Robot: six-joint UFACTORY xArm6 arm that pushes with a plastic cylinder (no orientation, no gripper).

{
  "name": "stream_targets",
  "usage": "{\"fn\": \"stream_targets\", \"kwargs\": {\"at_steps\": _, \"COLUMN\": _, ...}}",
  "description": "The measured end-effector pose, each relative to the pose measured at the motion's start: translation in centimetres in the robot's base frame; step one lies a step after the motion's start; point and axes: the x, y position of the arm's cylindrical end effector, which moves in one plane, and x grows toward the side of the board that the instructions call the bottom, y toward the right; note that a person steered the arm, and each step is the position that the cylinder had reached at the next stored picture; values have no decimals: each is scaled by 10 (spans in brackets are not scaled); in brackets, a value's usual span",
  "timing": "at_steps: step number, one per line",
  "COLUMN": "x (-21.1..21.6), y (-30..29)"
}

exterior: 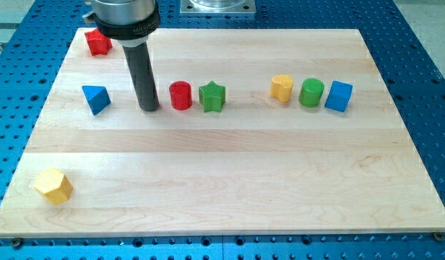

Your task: Move the arm towards the red star

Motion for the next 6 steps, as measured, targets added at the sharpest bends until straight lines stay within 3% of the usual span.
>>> {"fn": "stream_targets", "kwargs": {"at_steps": 2, "x": -4, "y": 28}}
{"fn": "stream_targets", "kwargs": {"at_steps": 3, "x": -61, "y": 24}}
{"fn": "stream_targets", "kwargs": {"at_steps": 4, "x": -153, "y": 14}}
{"fn": "stream_targets", "kwargs": {"at_steps": 5, "x": -207, "y": -20}}
{"fn": "stream_targets", "kwargs": {"at_steps": 6, "x": -209, "y": -77}}
